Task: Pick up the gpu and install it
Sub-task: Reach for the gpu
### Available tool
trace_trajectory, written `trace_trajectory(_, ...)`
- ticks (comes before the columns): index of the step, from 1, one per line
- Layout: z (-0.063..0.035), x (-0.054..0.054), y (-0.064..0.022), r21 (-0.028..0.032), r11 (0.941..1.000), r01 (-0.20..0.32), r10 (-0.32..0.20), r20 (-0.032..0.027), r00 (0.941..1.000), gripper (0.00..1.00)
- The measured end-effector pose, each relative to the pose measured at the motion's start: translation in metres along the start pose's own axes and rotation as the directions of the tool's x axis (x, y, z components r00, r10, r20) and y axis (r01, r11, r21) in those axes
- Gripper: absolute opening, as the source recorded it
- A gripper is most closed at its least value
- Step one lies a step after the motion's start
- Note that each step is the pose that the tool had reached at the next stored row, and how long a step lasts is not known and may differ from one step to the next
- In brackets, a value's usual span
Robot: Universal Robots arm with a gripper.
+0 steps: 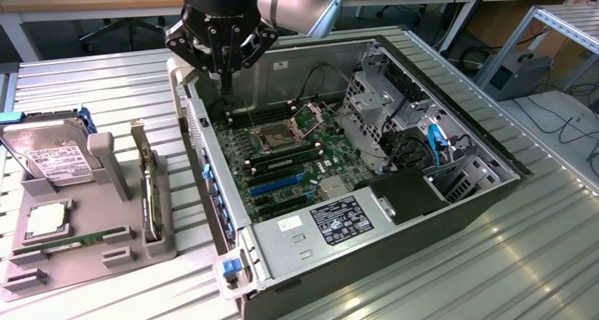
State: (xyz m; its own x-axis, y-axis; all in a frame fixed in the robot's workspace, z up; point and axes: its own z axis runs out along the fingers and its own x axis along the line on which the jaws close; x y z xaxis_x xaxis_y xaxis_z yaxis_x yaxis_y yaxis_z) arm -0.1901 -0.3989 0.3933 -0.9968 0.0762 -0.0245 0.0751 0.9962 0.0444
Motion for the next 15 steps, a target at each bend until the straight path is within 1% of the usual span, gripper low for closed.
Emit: trace_trajectory(15,-0.0002,0.007,-0.0005,0.0002,1.0,0.0,0.0,0.0,1.0,0.11)
